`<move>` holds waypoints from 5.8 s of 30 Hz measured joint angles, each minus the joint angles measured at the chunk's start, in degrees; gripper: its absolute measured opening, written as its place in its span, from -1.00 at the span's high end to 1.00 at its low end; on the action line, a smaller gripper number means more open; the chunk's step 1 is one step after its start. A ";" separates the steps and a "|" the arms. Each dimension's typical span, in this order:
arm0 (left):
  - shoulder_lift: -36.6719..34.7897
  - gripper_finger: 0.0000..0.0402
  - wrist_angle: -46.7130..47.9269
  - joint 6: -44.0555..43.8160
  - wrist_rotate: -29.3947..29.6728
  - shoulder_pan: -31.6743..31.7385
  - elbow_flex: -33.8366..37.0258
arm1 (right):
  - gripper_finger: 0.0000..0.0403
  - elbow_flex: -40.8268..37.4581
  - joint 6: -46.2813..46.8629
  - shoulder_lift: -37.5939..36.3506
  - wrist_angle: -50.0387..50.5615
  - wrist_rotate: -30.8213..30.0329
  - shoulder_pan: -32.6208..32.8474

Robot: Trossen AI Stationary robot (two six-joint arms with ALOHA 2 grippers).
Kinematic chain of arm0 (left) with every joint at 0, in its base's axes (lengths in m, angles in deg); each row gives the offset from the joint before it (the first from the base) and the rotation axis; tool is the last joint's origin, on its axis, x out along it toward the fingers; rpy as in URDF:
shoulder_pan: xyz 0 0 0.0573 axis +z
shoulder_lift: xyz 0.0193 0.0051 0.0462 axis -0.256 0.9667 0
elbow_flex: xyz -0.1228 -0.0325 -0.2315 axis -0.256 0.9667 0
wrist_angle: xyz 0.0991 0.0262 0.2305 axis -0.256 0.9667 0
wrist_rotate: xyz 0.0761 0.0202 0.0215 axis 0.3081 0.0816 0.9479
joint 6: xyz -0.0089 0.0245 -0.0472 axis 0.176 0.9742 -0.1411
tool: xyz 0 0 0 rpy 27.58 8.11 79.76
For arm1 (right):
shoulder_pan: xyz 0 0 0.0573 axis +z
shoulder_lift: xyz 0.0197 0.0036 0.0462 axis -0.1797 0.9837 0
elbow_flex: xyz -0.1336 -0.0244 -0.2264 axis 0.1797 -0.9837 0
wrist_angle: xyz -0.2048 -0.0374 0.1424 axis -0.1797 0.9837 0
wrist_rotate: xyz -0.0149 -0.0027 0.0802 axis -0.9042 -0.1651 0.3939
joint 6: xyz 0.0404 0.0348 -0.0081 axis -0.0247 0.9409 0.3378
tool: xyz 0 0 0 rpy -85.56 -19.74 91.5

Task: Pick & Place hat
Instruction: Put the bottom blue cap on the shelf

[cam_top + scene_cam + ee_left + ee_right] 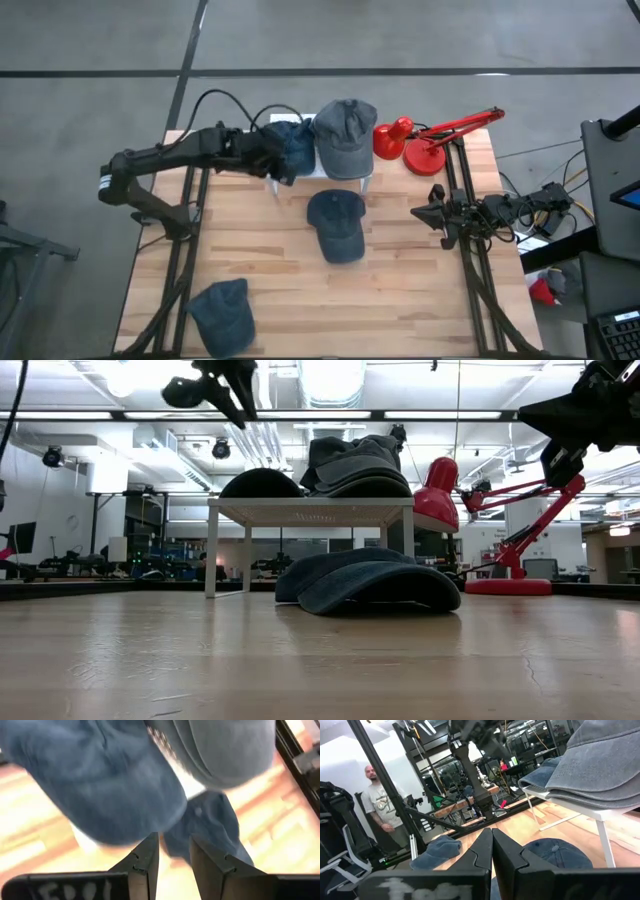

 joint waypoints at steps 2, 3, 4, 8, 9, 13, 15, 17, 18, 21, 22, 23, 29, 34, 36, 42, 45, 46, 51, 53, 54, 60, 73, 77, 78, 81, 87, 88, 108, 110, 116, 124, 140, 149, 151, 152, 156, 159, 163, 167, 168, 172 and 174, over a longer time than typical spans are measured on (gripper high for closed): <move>-0.38 0.50 1.61 -2.69 0.02 -2.43 0.02 | 0.96 0.00 0.00 0.00 0.00 0.00 0.00; -0.38 0.50 2.25 -4.05 0.10 -3.65 0.00 | 0.96 0.00 0.01 0.01 0.01 0.00 0.00; -0.37 0.50 2.76 -5.43 0.17 -4.79 0.02 | 0.96 0.00 0.00 0.00 0.00 0.01 0.02; 0.04 0.50 3.92 -10.06 1.08 -8.78 0.02 | 0.96 -0.02 -0.15 0.00 0.02 0.02 0.02; 0.17 0.50 4.07 -11.13 1.43 -9.75 0.02 | 0.96 0.00 -0.15 0.02 0.02 0.00 0.00; 0.51 0.50 4.77 -14.99 3.25 -13.70 0.07 | 0.96 0.00 -0.15 0.02 0.04 0.00 0.00; 0.41 0.50 4.78 -17.38 3.88 -15.70 0.80 | 0.96 0.00 -0.17 0.02 0.06 0.02 0.02; 0.38 0.50 5.76 -19.99 4.19 -17.87 1.53 | 0.96 0.00 -0.31 0.02 0.07 0.02 0.01; 0.38 0.50 5.84 -21.46 4.25 -18.94 2.06 | 0.96 0.00 -0.35 0.02 0.09 0.02 0.02; 0.38 0.50 5.69 -26.02 4.56 -22.04 4.37 | 0.96 0.00 -0.37 0.02 0.11 0.38 0.00; 0.39 0.50 5.69 -27.92 4.54 -23.07 5.33 | 0.96 0.00 -0.42 0.02 0.13 0.86 0.00; 0.41 0.50 5.68 -29.75 4.49 -24.11 6.28 | 0.96 0.00 -0.59 0.02 0.13 1.59 0.02; 0.43 0.50 5.45 -41.19 2.92 -29.92 11.42 | 0.96 0.00 -1.79 0.02 0.11 3.34 0.00; 0.43 0.50 4.60 -49.66 2.48 -34.72 14.32 | 0.96 0.00 -2.12 0.02 0.09 3.30 0.02; 0.43 0.50 4.25 -53.16 2.17 -36.47 14.99 | 0.96 0.00 -2.12 0.02 0.09 3.27 0.01; 0.47 0.50 1.81 -62.71 1.97 -41.42 17.20 | 0.96 0.00 -2.12 0.02 0.09 3.13 0.02; 0.49 0.50 -0.60 -65.84 1.35 -43.39 18.20 | 0.96 0.00 -2.12 0.02 0.09 3.10 0.01; 0.49 0.50 -1.07 -66.53 1.13 -43.93 18.37 | 0.96 0.00 -2.12 0.02 0.09 3.10 0.01; 0.49 0.50 -2.83 -70.24 -0.12 -46.73 18.48 | 0.96 0.00 -2.14 0.02 0.13 3.10 0.00; 0.50 0.50 -3.05 -72.77 -1.23 -48.11 18.51 | 0.96 0.00 -2.14 0.02 0.13 3.08 0.01; 0.52 0.50 -3.14 -74.04 -2.15 -48.79 18.51 | 0.96 0.00 -2.15 0.02 0.13 3.08 0.02; 0.58 0.50 -5.03 -80.05 -5.08 -52.69 18.51 | 0.96 0.00 -3.19 0.02 0.15 3.06 0.02; 3.81 0.50 -5.15 -85.04 -17.69 -55.10 18.51 | 0.96 0.00 -3.19 0.02 0.17 3.06 0.00; 5.04 0.50 -5.39 -85.04 -18.56 -55.12 18.51 | 0.96 0.00 -3.19 0.02 0.15 3.04 0.02; 5.28 0.50 -5.37 -85.02 -18.66 -55.12 18.51 | 0.96 0.00 -3.19 0.02 0.15 3.04 0.01; 5.77 0.50 -5.36 -85.06 -20.84 -55.10 18.51 | 0.96 0.00 -3.09 0.02 0.14 3.04 0.01; 6.66 0.50 -1.83 -85.06 -26.71 -55.14 18.55 | 0.96 0.00 -2.97 0.02 0.11 3.04 0.00; 6.68 0.50 -0.94 -85.04 -26.93 -55.14 18.59 | 0.96 0.00 -2.97 0.02 0.11 3.04 0.01; 6.74 0.50 -2.42 -79.98 -20.47 -55.35 18.66 | 0.96 0.00 -3.00 0.02 0.07 3.04 0.00; 6.76 0.50 -3.52 -79.26 -21.05 -55.56 18.66 | 0.96 0.00 -3.00 0.02 0.07 3.04 0.00; 6.74 0.50 -4.45 -80.63 -21.96 -56.75 18.66 | 0.96 -0.02 -3.01 0.02 0.07 3.04 0.02; 6.74 0.50 -4.88 -83.94 -23.20 -58.88 18.66 | 0.96 0.00 -3.02 0.02 0.07 3.04 0.01; 10.11 -0.08 -7.23 -84.21 -28.80 -59.32 22.17 | 0.96 -0.01 -3.17 0.02 0.07 3.04 0.01; 11.46 -0.25 -8.51 -88.34 -37.28 -59.43 24.77 | 0.96 0.00 -2.97 0.01 0.05 3.03 0.01; 11.46 -0.26 -8.52 -88.58 -37.27 -59.41 25.27 | 0.96 0.00 -2.97 0.02 0.03 3.04 0.02; 11.48 -0.26 -8.49 -88.76 -37.27 -59.41 25.42 | 0.96 -0.01 -2.95 0.02 0.02 3.02 0.01; 11.49 -0.26 -9.01 -89.37 -37.27 -59.43 25.83 | 0.96 -0.02 -2.95 0.02 -0.04 3.02 0.00; 11.49 -0.27 -9.67 -89.55 -36.96 -59.34 25.99 | 0.96 -0.02 -2.95 0.02 -0.07 3.03 0.00; 11.49 -0.27 -10.11 -89.48 -34.89 -59.22 26.07 | 0.96 0.00 -2.95 0.00 -0.07 3.04 0.00; 11.49 -0.27 -10.38 -88.87 -32.30 -59.01 26.27 | 0.96 -0.01 -2.94 0.02 -0.07 3.04 0.00; 11.49 -0.27 -10.44 -88.79 -31.89 -58.95 26.49 | 0.96 0.00 -2.93 0.02 -0.07 3.04 0.02; 11.48 -0.27 -11.02 -88.65 -31.82 -58.72 28.33 | 0.96 0.00 -2.93 0.01 -0.07 3.03 0.00; 11.49 -0.27 -12.69 -88.71 -31.84 -58.69 29.87 | 0.96 0.00 -2.93 0.01 -0.07 3.03 0.02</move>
